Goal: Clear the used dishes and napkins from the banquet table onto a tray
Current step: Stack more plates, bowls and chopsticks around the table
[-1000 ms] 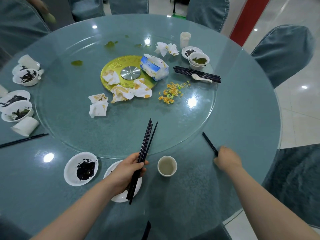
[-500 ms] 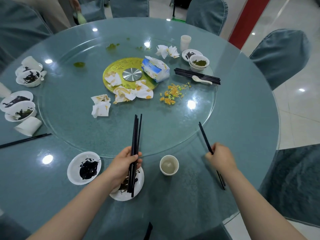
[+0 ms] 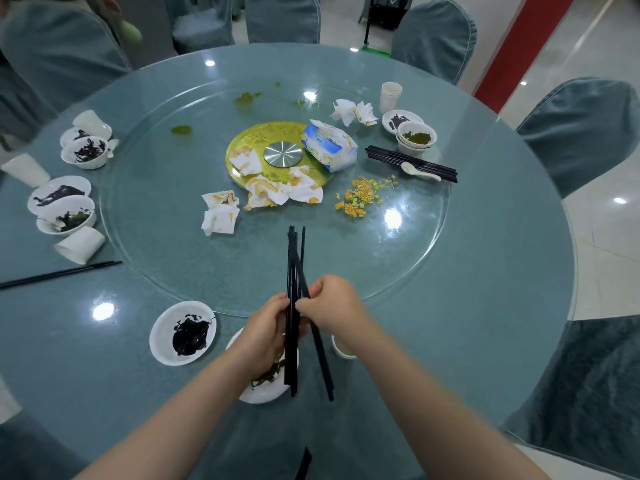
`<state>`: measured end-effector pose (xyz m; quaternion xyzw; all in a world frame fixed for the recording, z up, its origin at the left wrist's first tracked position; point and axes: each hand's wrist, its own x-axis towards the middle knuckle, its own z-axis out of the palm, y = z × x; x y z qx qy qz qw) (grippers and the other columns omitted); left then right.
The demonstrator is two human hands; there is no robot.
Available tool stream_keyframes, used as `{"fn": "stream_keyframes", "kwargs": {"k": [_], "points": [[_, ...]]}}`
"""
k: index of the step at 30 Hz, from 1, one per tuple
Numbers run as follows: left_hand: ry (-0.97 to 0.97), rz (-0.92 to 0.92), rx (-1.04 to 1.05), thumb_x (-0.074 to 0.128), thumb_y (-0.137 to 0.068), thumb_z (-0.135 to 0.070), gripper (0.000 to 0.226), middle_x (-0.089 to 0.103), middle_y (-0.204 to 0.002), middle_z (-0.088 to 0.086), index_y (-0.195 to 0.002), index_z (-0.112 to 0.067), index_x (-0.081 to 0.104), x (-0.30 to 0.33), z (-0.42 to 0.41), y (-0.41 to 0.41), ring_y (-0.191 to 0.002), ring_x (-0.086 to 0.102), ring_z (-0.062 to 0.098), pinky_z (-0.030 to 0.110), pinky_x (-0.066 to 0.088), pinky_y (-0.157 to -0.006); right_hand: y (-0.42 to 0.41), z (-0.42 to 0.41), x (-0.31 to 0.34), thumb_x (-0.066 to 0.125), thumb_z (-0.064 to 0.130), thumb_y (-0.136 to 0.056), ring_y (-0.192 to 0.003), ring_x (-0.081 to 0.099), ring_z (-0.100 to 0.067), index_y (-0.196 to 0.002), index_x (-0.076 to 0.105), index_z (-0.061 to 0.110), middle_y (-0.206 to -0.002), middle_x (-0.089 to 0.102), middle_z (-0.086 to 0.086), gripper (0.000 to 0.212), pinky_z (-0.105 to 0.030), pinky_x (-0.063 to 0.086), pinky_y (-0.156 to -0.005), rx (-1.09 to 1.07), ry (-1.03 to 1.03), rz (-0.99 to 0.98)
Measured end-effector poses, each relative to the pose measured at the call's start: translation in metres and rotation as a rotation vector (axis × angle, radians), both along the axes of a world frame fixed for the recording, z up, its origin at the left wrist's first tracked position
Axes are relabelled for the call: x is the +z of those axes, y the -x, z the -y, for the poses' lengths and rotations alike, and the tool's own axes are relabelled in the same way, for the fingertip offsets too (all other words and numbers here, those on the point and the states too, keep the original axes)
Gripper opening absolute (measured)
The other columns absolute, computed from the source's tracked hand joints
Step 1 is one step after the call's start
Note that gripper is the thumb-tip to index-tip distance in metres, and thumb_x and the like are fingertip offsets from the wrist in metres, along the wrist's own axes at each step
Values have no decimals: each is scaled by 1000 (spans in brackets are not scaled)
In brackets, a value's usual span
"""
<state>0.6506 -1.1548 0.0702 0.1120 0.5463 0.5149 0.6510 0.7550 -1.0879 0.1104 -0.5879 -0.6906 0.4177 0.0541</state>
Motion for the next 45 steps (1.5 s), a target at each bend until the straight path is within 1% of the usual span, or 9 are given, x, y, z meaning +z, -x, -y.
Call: {"fn": "stream_keyframes", "kwargs": {"k": [7,13,16,18,22,26,36,41,45], "points": [[-12,-62,-47,35,-104,-29,29,72,-89,-4,-110,-18,62,-3,8,-1,-70,65,7,28,44,-62,13,18,-8,60,17,-81,-85,62,-31,-84,66,1,-87,69,-15,17,-34,50,-72,13,-45,19],[-14,-18,31,36,-104,-15,23,68,-87,6,-107,-10,58,-10,9,2,-75,62,16,27,51,-63,13,13,-16,61,19,-84,-82,67,-31,-80,69,0,-83,71,-18,21,-37,54,-74,21,-37,-28],[16,-9,54,38,-103,-12,20,63,-87,6,-111,-7,56,-15,8,4,-67,59,14,29,48,-63,6,1,-22,58,18,-85,-75,67,-23,-68,63,18,-71,69,-4,18,-29,52,-69,-31,-54,-88],[55,18,77,38,-103,-11,18,56,-84,5,-108,-8,55,-17,7,7,-62,53,13,28,44,-59,-4,-14,-29,54,19,-89,-75,61,-18,-82,63,19,-70,62,6,12,-25,42,-65,-84,-115,-76],[126,79,101,38,-104,-12,18,50,-79,3,-107,-10,55,-23,10,13,-59,45,11,21,42,-50,-32,-47,-56,42,18,-97,-111,56,-29,-122,56,10,-120,62,-9,30,-34,43,-89,41,-137,183],[139,98,142,39,-103,-14,18,50,-79,2,-106,-11,57,-27,10,21,-58,44,10,21,41,-48,-46,-55,-76,35,19,-100,-127,46,-32,-130,45,5,-148,39,-18,35,-37,38,-100,319,-139,428],[81,115,257,38,-104,-14,19,51,-79,2,-109,-9,56,-11,8,36,-59,43,11,18,40,-45,-21,-48,-75,28,26,-102,-123,50,-33,-131,45,2,-153,31,-17,41,-37,40,-96,457,-124,559],[60,144,318,37,-104,-14,19,50,-79,2,-106,-10,56,-4,5,46,-56,43,10,17,39,-45,-9,-34,-72,30,28,-102,-127,46,-32,-130,46,3,-155,28,-16,41,-38,38,-99,472,-93,468],[54,189,372,38,-102,-15,18,49,-76,0,-106,-13,56,2,1,53,-50,41,9,17,37,-42,2,-17,-59,36,23,-102,-130,43,-27,-134,46,4,-144,43,-13,39,-34,34,-104,324,-51,188]]}}
